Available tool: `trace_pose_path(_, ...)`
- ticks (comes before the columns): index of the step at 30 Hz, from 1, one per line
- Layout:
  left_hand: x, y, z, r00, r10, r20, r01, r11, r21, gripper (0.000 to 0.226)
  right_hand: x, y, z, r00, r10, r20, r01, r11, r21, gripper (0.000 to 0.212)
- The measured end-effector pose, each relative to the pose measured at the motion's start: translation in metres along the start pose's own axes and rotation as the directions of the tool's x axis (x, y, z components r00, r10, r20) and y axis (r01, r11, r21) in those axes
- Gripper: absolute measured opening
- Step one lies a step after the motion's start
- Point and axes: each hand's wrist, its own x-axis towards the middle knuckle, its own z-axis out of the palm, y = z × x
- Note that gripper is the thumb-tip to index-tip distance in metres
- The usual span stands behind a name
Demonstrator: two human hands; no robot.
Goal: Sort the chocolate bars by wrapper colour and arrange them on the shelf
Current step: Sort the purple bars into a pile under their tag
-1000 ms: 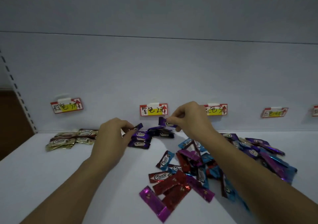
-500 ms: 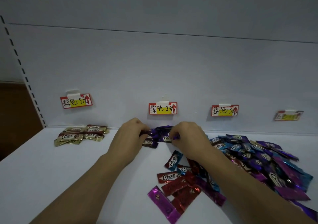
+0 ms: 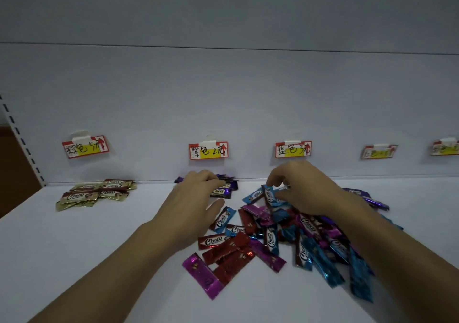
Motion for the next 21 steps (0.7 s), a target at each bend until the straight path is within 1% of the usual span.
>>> trace_pose_path(2, 0.008, 0.012, 0.002, 0.996, 0.071, 0.062, -0.076, 0.994, 0.073, 0.045, -0.013, 0.023, -0.002, 1.000, 0.021, -0.022, -0.021, 1.000, -0.007, 0.027)
trace_pose_path(4, 0.016, 0.021, 0.003, 0.988, 0.105, 0.112, -0.116, 0.988, 0.104, 0.045, -0.023, 0.044, -0.006, 0.998, 0.040, -0.058, -0.040, 0.999, 0.000, 0.027)
trace_pose_path(7, 0.027, 0.040, 0.008, 0.980, 0.146, 0.132, -0.159, 0.983, 0.090, 0.042, -0.036, 0.070, -0.010, 0.992, 0.060, -0.108, -0.056, 0.998, 0.040, 0.029)
trace_pose_path(9, 0.035, 0.058, 0.013, 0.973, 0.180, 0.148, -0.190, 0.980, 0.058, 0.040, -0.043, 0.085, -0.010, 0.984, 0.081, -0.159, -0.064, 0.992, 0.107, 0.028)
trace_pose_path(11, 0.043, 0.076, 0.020, 0.962, 0.213, 0.169, -0.224, 0.973, 0.047, 0.037, -0.049, 0.096, -0.008, 0.980, 0.091, -0.178, -0.057, 0.981, 0.187, 0.029)
trace_pose_path(13, 0.049, 0.094, 0.029, 0.954, 0.248, 0.166, -0.250, 0.968, -0.011, 0.032, -0.054, 0.103, -0.009, 0.986, 0.069, -0.149, -0.033, 0.972, 0.233, 0.036)
trace_pose_path(14, 0.050, 0.102, 0.033, 0.957, 0.250, 0.148, -0.243, 0.968, -0.066, 0.028, -0.056, 0.104, -0.011, 0.989, 0.051, -0.137, -0.015, 0.967, 0.254, 0.040)
trace_pose_path(16, 0.048, 0.114, 0.041, 0.965, 0.229, 0.126, -0.207, 0.964, -0.165, 0.024, -0.059, 0.104, -0.016, 0.993, 0.014, -0.116, 0.021, 0.954, 0.301, 0.042)
trace_pose_path(17, 0.048, 0.118, 0.046, 0.963, 0.237, 0.127, -0.214, 0.962, -0.169, 0.025, -0.060, 0.104, -0.019, 0.996, -0.008, -0.084, 0.033, 0.951, 0.307, 0.042)
trace_pose_path(20, 0.045, 0.122, 0.055, 0.951, 0.256, 0.171, -0.225, 0.957, -0.182, 0.030, -0.062, 0.104, -0.021, 0.988, -0.073, 0.134, 0.039, 0.969, 0.243, 0.046)
trace_pose_path(21, 0.044, 0.122, 0.057, 0.949, 0.254, 0.187, -0.218, 0.957, -0.193, 0.031, -0.063, 0.104, -0.022, 0.981, -0.083, 0.177, 0.044, 0.976, 0.215, 0.048)
